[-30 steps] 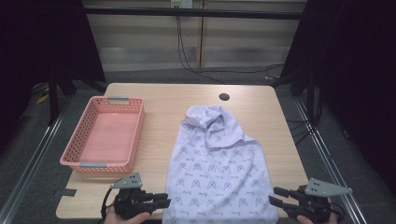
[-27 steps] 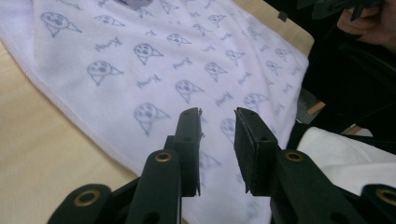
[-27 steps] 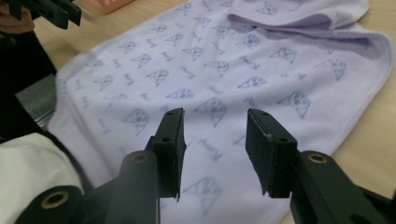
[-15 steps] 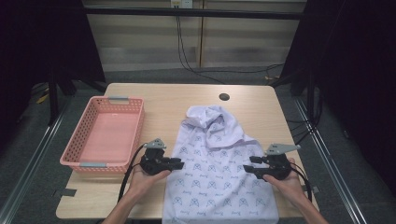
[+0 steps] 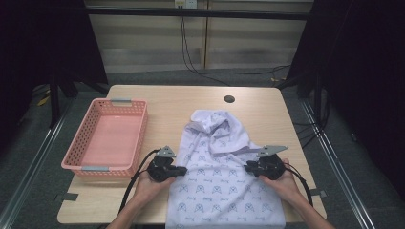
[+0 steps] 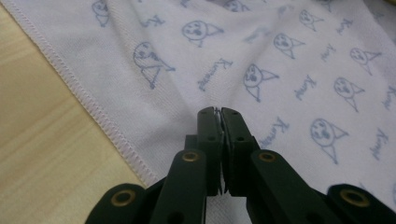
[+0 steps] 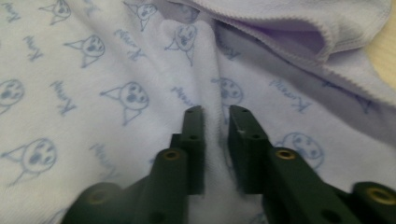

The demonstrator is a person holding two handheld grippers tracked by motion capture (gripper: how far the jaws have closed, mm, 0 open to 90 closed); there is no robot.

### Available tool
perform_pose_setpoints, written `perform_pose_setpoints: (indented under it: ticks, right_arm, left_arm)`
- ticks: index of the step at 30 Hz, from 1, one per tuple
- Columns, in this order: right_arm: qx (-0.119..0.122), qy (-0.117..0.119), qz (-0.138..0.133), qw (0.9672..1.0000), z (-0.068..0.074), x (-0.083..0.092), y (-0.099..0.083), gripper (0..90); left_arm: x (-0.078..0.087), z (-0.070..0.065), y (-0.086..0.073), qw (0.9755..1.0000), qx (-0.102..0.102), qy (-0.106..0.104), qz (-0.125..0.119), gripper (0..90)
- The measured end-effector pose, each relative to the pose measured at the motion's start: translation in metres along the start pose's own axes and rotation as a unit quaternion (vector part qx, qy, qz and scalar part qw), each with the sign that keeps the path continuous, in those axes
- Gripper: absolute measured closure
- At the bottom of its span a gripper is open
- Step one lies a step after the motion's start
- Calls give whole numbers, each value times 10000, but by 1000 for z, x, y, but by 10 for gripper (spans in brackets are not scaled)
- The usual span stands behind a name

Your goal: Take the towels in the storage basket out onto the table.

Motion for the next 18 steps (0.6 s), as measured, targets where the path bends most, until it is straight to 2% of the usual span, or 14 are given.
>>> perform_pose_setpoints:
  ticks: [2,4,6,8,10,11,12,13,14,15,16,17,18]
  right_arm:
    - [-1,73,-2,10000,5,5,-6,815]
    - [-35,138,53,9999,10,12,-14,827]
    - [-17,244,108,9996,16,19,-22,830]
    - [25,324,171,9993,23,27,-31,829]
    - [27,367,236,9990,29,33,-38,828]
    - [40,418,272,9987,32,36,-42,827]
    - [40,418,272,9987,32,36,-42,827]
    - [59,500,290,9983,39,40,-46,820]
    - [93,537,315,9980,42,42,-49,816]
    - [121,602,294,9977,46,43,-51,808]
    - [137,660,334,9972,49,45,-53,785]
    - [163,689,353,9969,52,47,-54,755]
    - [178,710,355,9967,54,47,-55,724]
  left_arm:
    - [2,-7,-3,9999,-46,-43,86,883]
    - [5,-17,-8,9996,-76,-241,160,883]
    - [8,-29,-13,9992,-112,-342,186,883]
    - [12,-43,-19,9984,-221,-431,292,883]
    - [16,-58,-25,9975,-202,-579,353,883]
    - [21,-71,-32,9963,-303,-674,430,882]
    - [21,-71,-32,9963,-303,-674,430,881]
    - [23,-78,-36,9958,-282,-746,457,881]
    - [26,-83,-39,9956,-364,-737,456,881]
    - [29,-86,-43,9951,-568,-635,498,878]
    - [32,-91,-46,9938,-657,-721,532,875]
    - [33,-92,-47,9936,-612,-795,518,870]
    - [34,-91,-47,9935,-477,-901,507,851]
Point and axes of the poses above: each handheld gripper's, and its own axes: x roughly backward along the jaws, y roughly out of its top, z roughly to its left, the point moved 10 cm from there along -x, roughly forward along the jaws, and after that the axes turned 7 degrees about -x, right-handed, at the moved point
